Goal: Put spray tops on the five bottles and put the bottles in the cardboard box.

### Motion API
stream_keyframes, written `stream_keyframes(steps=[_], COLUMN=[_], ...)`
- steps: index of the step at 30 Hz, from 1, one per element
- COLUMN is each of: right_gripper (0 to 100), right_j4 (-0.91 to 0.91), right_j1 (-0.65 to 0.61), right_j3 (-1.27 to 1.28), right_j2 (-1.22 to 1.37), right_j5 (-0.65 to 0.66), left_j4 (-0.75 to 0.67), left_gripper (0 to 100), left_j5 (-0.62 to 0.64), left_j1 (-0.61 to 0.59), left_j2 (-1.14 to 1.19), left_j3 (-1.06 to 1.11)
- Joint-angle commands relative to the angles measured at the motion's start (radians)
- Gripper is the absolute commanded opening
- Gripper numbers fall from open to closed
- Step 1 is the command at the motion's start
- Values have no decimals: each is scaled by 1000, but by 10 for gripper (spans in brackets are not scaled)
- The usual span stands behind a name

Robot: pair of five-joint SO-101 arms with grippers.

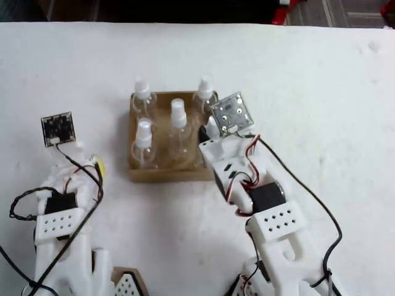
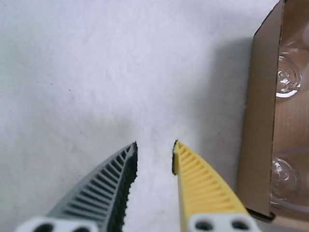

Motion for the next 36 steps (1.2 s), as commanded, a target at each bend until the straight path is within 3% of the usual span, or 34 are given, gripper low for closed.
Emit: stream_keyframes(steps=[1,36], right_gripper=[16,19], right_j4=[-10,-76], right_j1=[-2,-2], right_j3=[11,94], right_j2=[-13,-27], right_j5=[9,86], left_j4=[-14,-15], left_gripper=[116,116], left_j5=[-11,-11], left_j1=[8,8], left_j2=[-12,-12], left_j3=[-5,-5])
